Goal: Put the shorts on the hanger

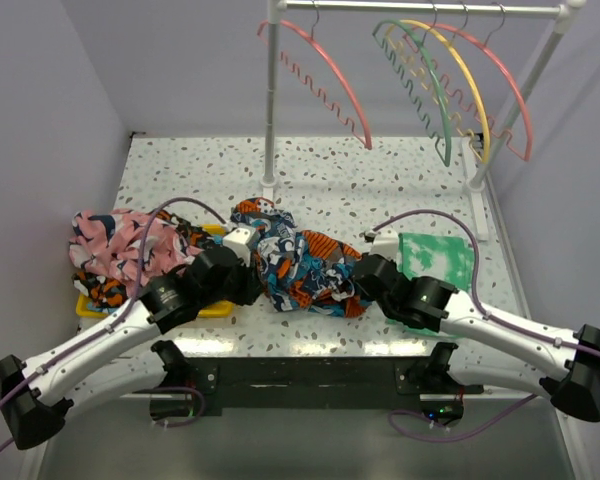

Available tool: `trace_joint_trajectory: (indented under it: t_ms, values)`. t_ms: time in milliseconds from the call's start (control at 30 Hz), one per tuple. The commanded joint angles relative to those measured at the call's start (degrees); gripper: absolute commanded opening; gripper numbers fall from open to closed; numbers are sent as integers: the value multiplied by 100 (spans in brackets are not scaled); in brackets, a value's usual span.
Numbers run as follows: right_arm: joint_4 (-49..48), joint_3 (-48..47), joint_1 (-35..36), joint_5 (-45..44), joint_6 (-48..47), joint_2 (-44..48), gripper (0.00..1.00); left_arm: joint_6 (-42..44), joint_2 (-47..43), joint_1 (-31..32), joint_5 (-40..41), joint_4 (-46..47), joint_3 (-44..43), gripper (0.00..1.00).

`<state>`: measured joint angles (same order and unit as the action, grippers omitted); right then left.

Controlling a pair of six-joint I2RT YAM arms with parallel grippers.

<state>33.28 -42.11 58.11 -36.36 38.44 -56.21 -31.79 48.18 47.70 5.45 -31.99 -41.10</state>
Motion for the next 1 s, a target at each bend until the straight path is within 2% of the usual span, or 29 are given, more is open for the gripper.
trace_joint_trajectory:
  t_ms: [0,100,200,400,533,600,867,967]
  values:
    - [82,-500,-10,-82,-90,101,0,-889,226,921,402,368,680,21]
    - [126,-649,-10,-99,-196,110,0,-1346,481,1476,605,702,998,22]
    - [179,-781,-10,-47,-266,110,0,-1690,508,1776,878,1123,1322,32]
    - [188,-931,-10,76,-328,180,0,-1848,947,1839,1466,2362,1684,46]
    - [302,-1053,-19,59,-345,171,0,-1778,1280,1839,1931,3486,1764,50]
    - [328,-1071,-10,76,-337,189,0,-1787,1334,1839,2204,3585,1720,51]
    - [372,-1063,-10,217,-302,311,0,-1822,1290,1830,3593,3401,1448,47]
    - [355,-1019,-10,261,-284,382,0,-1857,1456,1813,3998,2955,1202,37]
